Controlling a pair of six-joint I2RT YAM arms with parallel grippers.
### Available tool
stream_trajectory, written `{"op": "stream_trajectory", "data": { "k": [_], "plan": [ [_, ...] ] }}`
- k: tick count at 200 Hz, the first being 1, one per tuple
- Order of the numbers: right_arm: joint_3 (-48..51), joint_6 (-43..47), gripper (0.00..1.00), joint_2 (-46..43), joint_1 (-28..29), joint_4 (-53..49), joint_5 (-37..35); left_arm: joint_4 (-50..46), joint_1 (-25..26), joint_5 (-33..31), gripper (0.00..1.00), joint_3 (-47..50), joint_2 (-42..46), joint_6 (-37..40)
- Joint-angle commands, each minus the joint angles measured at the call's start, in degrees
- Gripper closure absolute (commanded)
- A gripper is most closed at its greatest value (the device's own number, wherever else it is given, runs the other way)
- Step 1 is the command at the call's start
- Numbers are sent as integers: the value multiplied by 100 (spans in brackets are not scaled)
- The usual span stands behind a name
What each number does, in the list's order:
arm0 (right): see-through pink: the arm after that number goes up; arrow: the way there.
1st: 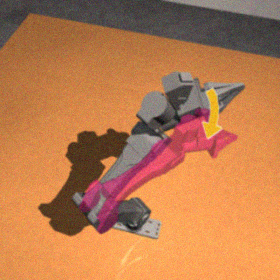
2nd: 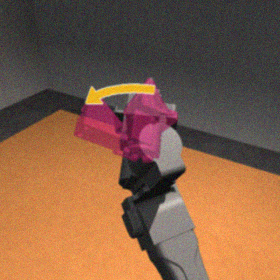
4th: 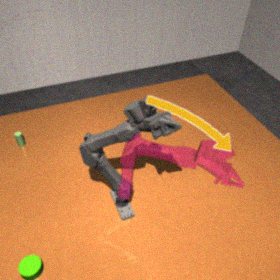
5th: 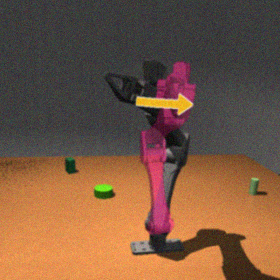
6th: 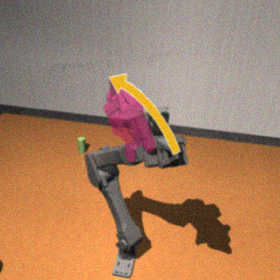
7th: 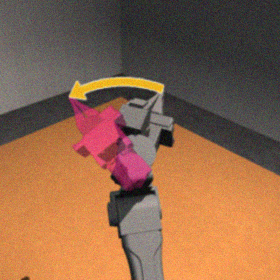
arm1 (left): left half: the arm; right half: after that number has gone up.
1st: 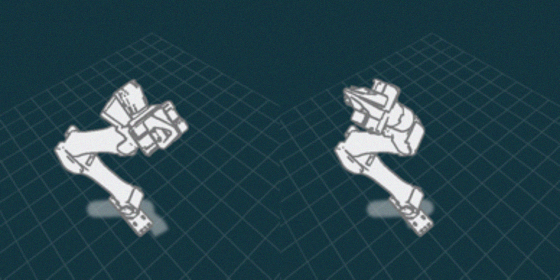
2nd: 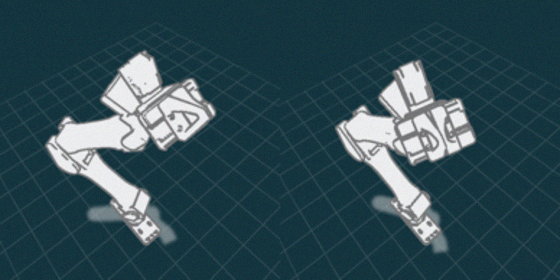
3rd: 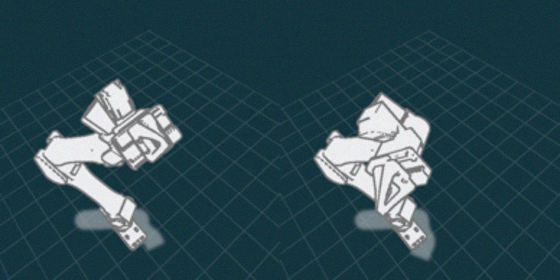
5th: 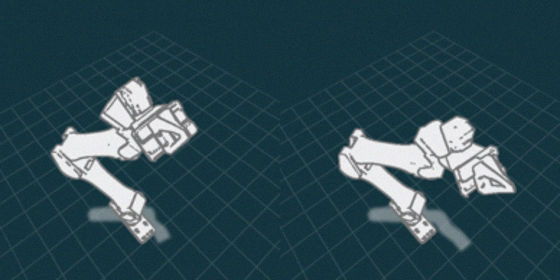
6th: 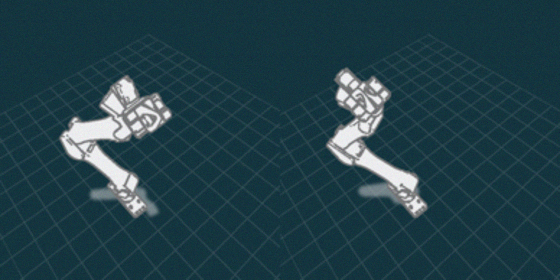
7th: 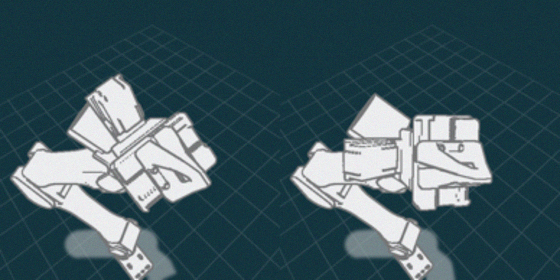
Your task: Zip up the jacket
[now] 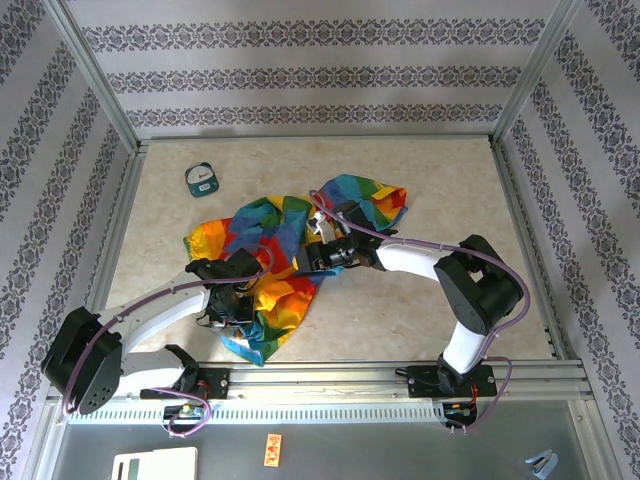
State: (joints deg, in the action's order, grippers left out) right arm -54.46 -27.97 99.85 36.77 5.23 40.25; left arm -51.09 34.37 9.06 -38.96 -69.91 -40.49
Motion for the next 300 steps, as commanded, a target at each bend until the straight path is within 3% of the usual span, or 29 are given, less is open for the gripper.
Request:
{"op": "stream_trajectory", "data": {
  "k": [1,49,130,212,300],
  "plan": [
    [-126,-156,54,44,8,284,269,-248,-84,50,100,56,-14,-77],
    [-240,24,53,127,-141,-346,-482,-257,-88,43,100,87,-10,-89],
    [-433,124,50,489,16,-682,-685,-261,-86,48,100,81,-36,-86],
    [-577,-41,48,454,136,-638,-72,-239,-86,62,100,73,-54,-73],
    [-260,-70,51,-730,260,-436,129,-266,-77,-158,100,74,-38,-152]
  ]
}}
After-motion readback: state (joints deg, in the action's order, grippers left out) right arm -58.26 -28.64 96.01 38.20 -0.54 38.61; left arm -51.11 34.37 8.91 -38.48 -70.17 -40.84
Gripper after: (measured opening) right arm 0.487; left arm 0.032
